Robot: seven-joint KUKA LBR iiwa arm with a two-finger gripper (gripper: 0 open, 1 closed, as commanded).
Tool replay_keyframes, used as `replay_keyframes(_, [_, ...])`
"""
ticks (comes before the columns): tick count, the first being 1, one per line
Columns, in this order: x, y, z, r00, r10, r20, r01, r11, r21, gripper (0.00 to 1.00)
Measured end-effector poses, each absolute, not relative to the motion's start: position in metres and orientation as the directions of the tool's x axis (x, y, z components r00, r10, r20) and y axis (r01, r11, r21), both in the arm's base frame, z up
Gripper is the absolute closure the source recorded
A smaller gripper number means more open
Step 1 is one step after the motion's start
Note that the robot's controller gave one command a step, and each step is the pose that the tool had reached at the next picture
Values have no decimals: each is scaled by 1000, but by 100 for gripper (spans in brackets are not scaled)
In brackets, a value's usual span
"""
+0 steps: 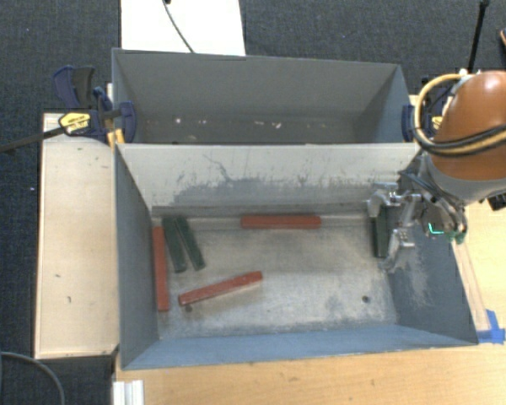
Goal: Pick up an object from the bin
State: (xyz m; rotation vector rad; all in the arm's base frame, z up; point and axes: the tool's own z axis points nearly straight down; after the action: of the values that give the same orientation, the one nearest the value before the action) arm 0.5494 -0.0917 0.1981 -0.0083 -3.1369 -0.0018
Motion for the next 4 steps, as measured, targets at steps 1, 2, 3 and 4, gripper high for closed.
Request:
replay_keyframes(1, [563,-40,119,-1000,24,5,24,1000,4,0])
replay_keyframes(2, [588,11,72,-1000,8,-2,8,1000,3,0])
replay_keyframes(3, [586,110,80,-995,102,-5,102,995,6,0])
replay_keyframes(4, [495,117,69,-991,133,7,133,991,-1,0])
